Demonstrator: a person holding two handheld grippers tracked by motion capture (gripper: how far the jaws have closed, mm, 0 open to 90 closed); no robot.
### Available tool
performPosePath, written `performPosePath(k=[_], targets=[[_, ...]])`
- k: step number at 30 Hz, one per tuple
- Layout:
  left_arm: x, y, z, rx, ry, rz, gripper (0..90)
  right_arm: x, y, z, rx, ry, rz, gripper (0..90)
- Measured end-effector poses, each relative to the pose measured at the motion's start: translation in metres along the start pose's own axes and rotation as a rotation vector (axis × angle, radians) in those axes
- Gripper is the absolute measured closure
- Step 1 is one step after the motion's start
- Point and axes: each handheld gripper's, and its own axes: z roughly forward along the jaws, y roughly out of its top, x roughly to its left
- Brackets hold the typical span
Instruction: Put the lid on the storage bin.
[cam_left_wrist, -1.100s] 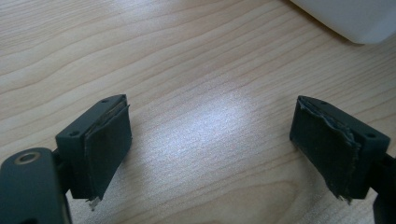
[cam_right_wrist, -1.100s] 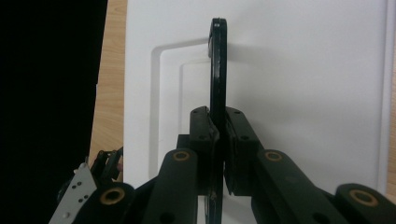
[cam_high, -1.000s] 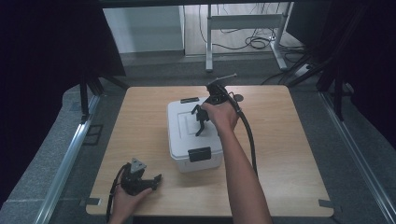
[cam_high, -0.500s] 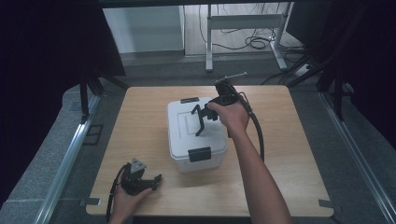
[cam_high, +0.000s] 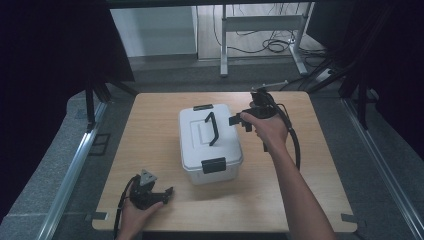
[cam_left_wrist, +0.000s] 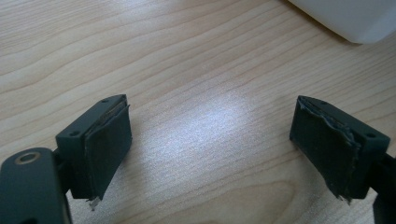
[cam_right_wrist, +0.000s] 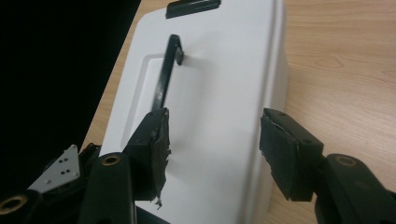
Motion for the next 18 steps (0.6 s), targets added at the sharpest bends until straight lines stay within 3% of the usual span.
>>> performPosePath(k=[7,18], targets=[[0.0,0.0,0.0,0.0,0.0,0.0,12.7,-0.019,-0.016,-0.015,-0.043,0.004,-0.033,42.2],[0.0,0.0,0.0,-0.003,0.0,0.0,12.6,-0.058,-0.058,-0.035,-0.13,0.072,-0.042,42.2]])
